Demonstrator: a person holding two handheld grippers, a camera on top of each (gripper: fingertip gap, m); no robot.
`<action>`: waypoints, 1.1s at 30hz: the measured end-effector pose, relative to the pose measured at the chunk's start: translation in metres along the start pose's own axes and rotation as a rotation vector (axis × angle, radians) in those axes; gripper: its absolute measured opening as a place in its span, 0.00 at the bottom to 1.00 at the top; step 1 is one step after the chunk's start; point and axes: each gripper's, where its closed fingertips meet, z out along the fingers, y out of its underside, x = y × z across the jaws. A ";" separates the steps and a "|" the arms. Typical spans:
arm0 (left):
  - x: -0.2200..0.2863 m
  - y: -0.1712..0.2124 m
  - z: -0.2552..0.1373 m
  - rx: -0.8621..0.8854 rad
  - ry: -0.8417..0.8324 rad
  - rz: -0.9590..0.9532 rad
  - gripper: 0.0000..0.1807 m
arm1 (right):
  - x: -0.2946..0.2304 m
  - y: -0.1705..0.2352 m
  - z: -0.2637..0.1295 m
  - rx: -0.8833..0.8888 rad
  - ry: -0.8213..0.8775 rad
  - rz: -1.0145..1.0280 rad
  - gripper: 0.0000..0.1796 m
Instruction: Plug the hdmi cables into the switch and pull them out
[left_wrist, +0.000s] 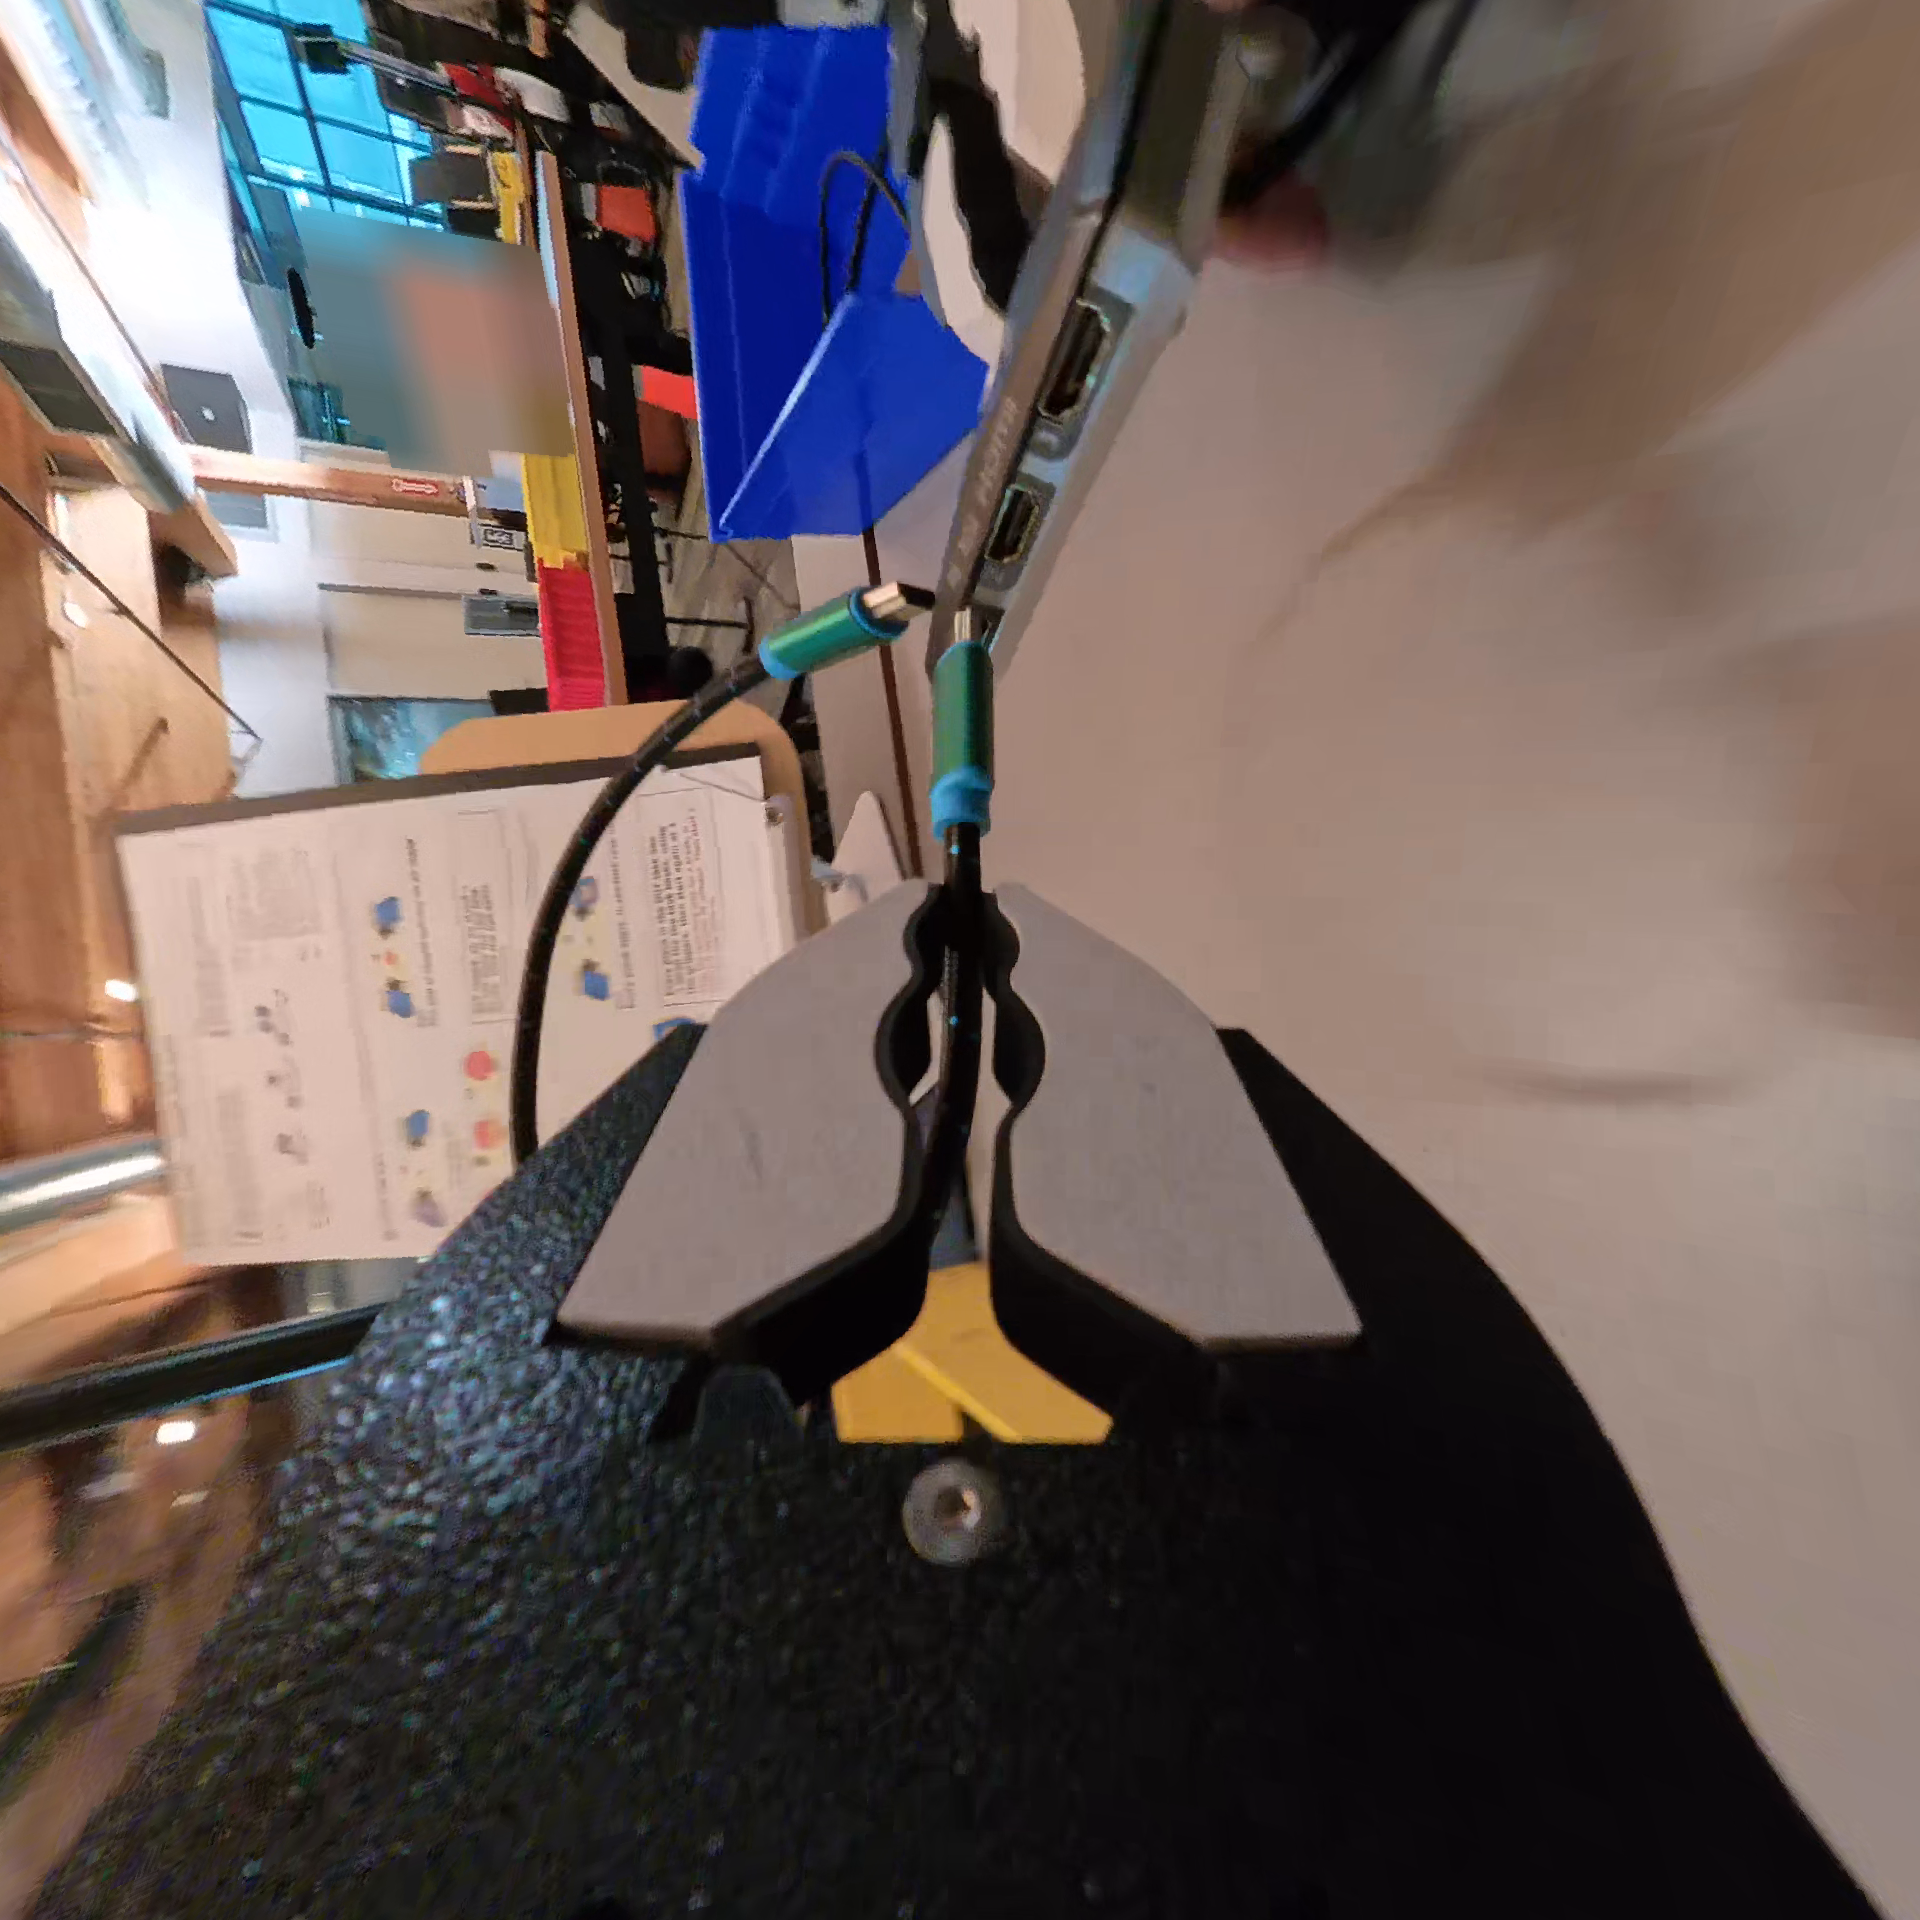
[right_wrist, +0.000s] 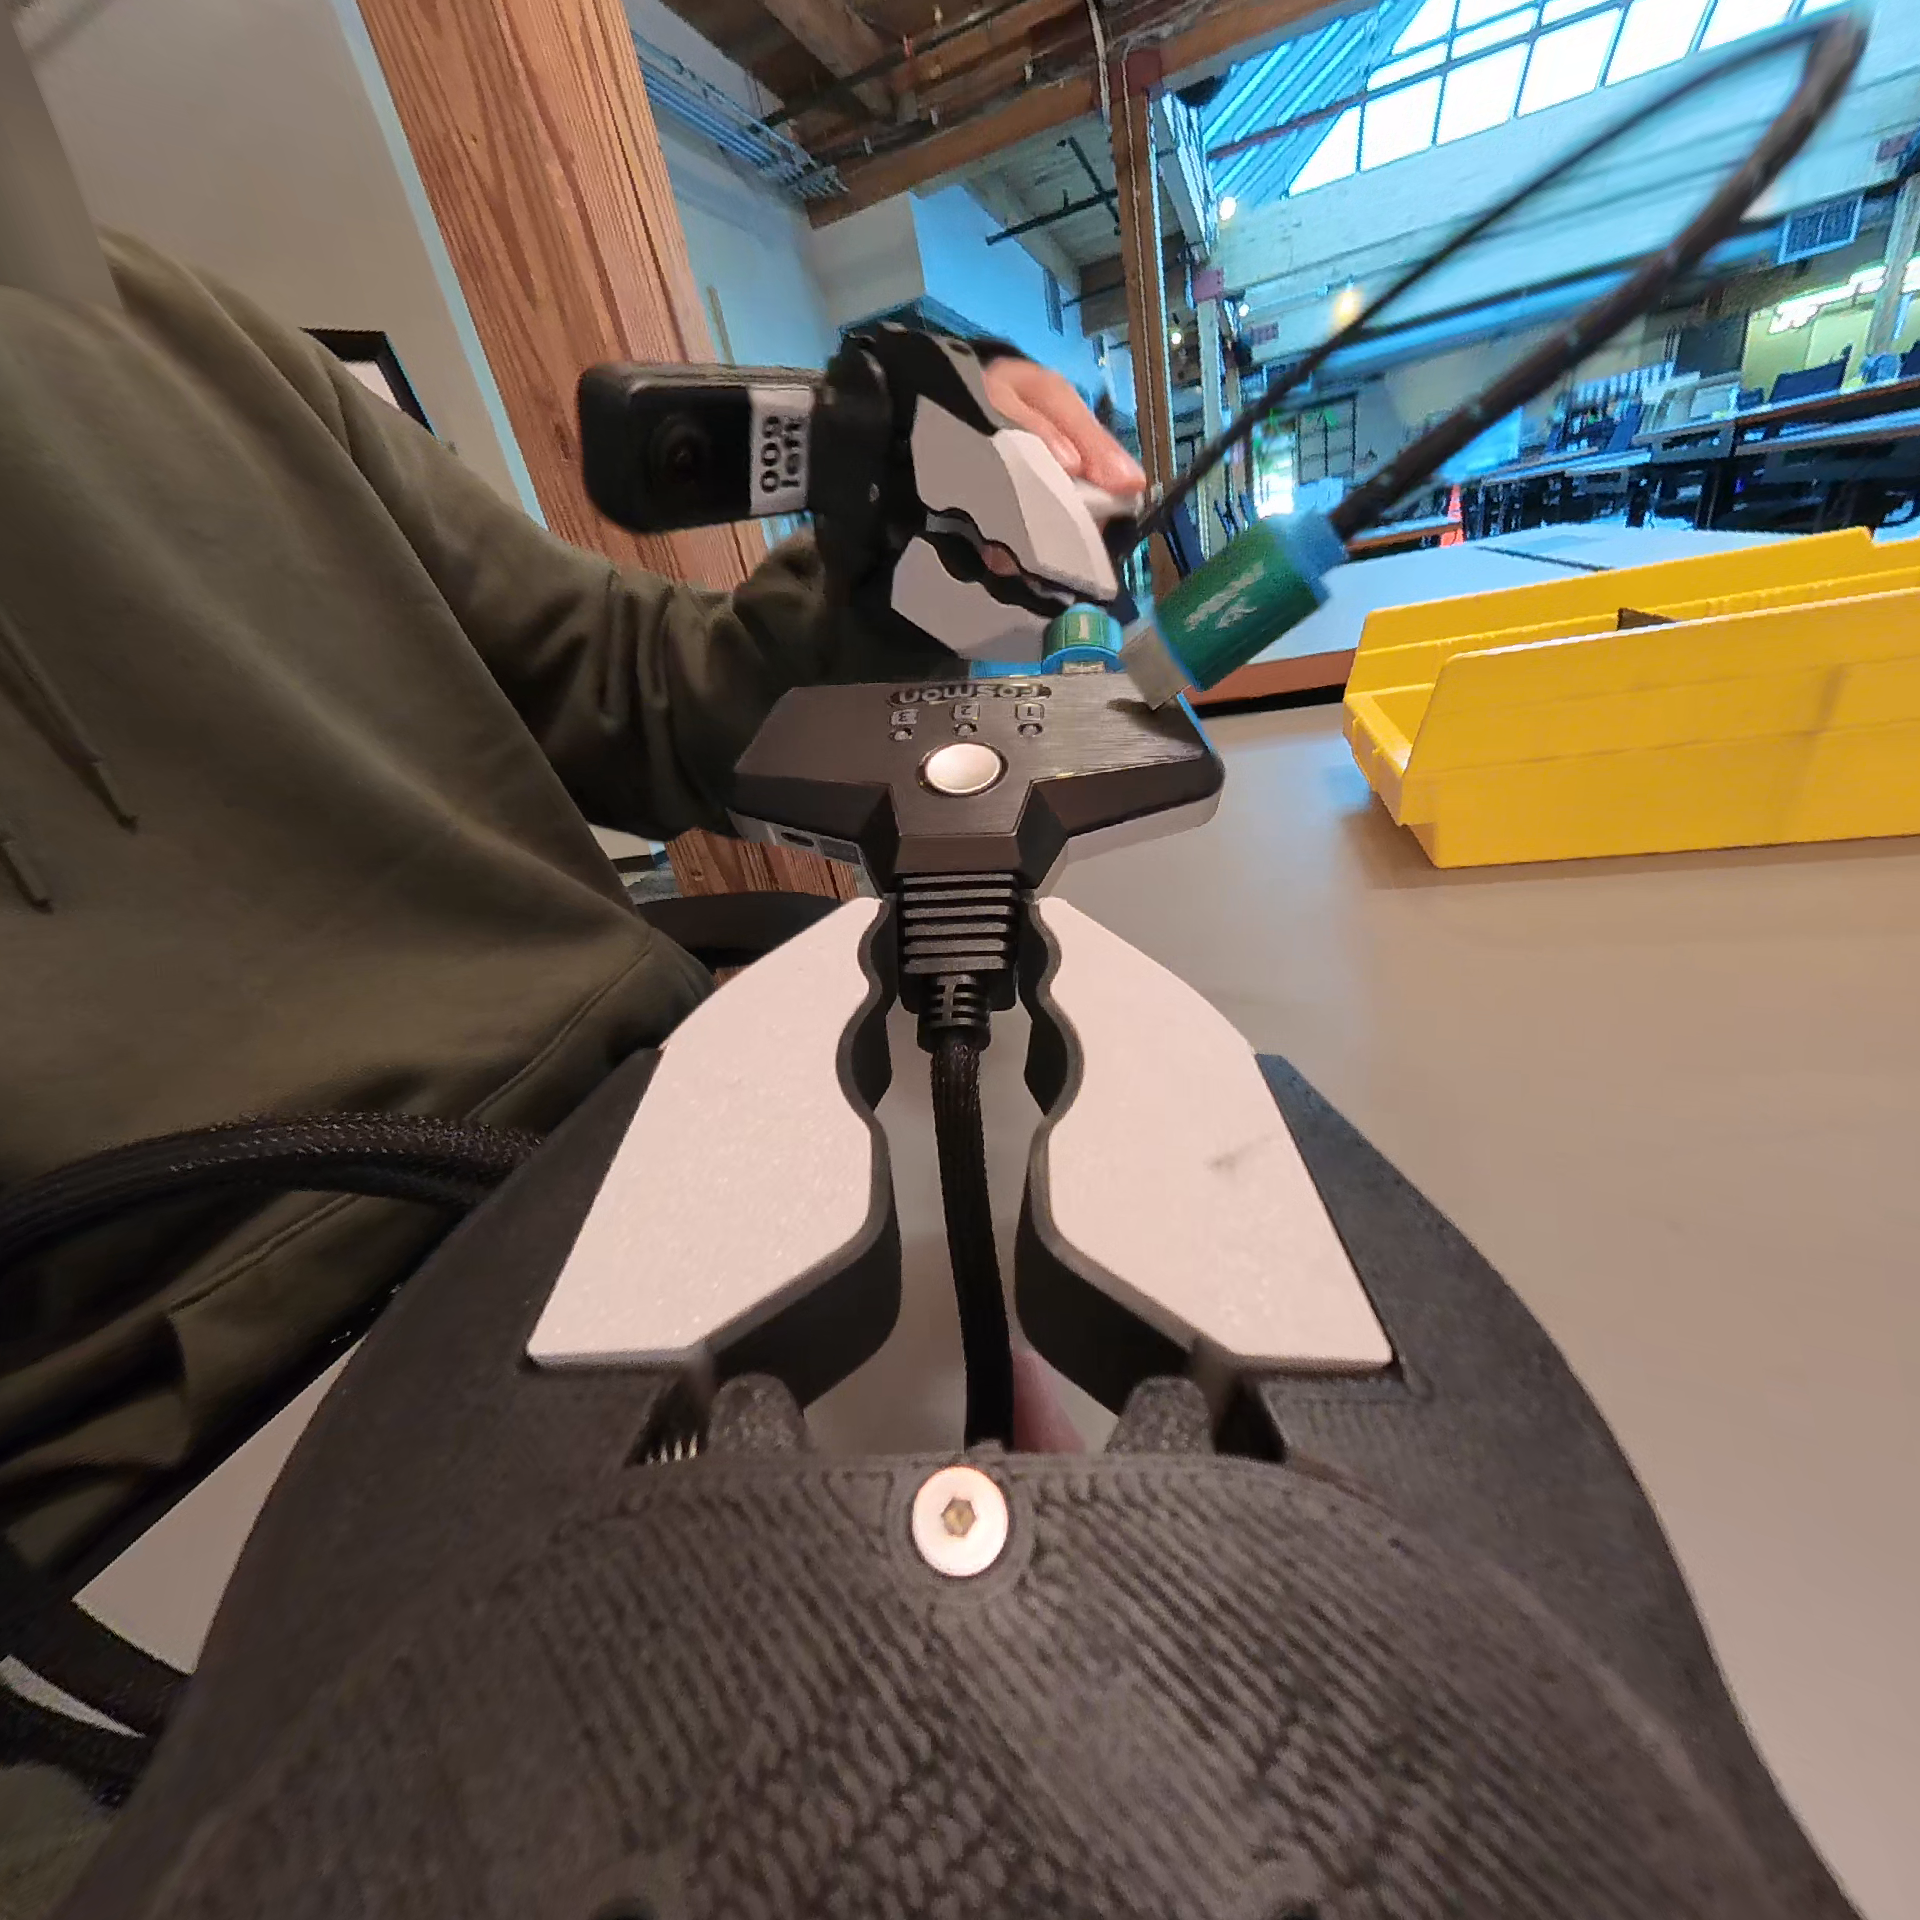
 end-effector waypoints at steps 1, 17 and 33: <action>0.000 0.001 -0.001 -0.022 0.004 0.052 0.03 | 0.000 0.001 0.001 -0.008 0.001 0.000 0.12; 0.013 0.015 0.002 0.177 0.086 -0.464 0.03 | -0.003 0.004 0.005 -0.020 0.006 -0.028 0.12; 0.007 0.011 0.005 -0.053 -0.027 -0.106 0.03 | -0.007 -0.004 0.002 0.032 -0.009 -0.033 0.12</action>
